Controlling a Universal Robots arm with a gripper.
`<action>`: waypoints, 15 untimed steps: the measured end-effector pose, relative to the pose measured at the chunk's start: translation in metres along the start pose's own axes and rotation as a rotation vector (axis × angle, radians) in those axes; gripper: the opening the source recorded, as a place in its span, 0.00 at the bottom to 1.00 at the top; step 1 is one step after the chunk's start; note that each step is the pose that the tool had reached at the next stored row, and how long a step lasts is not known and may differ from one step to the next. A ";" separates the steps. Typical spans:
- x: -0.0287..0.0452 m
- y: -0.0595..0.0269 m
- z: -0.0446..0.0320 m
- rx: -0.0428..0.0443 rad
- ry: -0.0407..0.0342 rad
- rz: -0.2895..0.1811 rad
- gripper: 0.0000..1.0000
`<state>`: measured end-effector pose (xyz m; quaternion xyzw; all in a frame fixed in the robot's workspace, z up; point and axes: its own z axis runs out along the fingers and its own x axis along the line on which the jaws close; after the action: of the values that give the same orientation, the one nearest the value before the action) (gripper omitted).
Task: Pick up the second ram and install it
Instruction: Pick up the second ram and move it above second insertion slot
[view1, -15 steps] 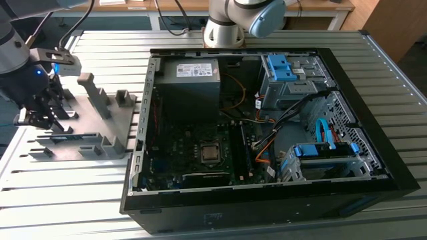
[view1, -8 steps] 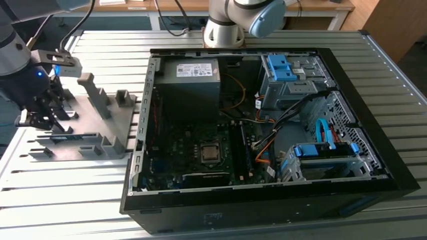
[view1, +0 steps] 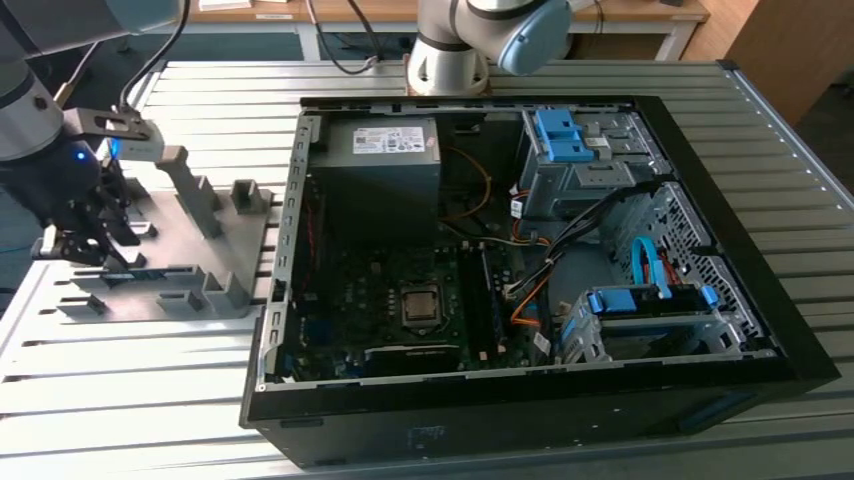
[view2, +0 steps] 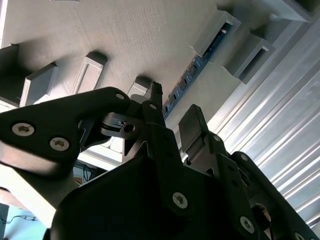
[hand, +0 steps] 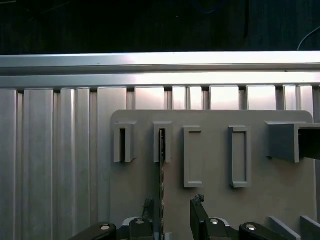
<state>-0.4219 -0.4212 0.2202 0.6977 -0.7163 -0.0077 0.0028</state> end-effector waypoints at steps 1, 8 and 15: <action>0.0010 0.0000 0.0012 -0.0002 0.0000 -0.002 0.41; 0.0027 -0.0002 0.0074 -0.0020 0.0014 -0.084 0.41; 0.0031 -0.0003 0.0189 -0.0020 0.0015 -0.095 0.41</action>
<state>-0.4219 -0.4242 0.2012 0.7310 -0.6823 -0.0080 0.0037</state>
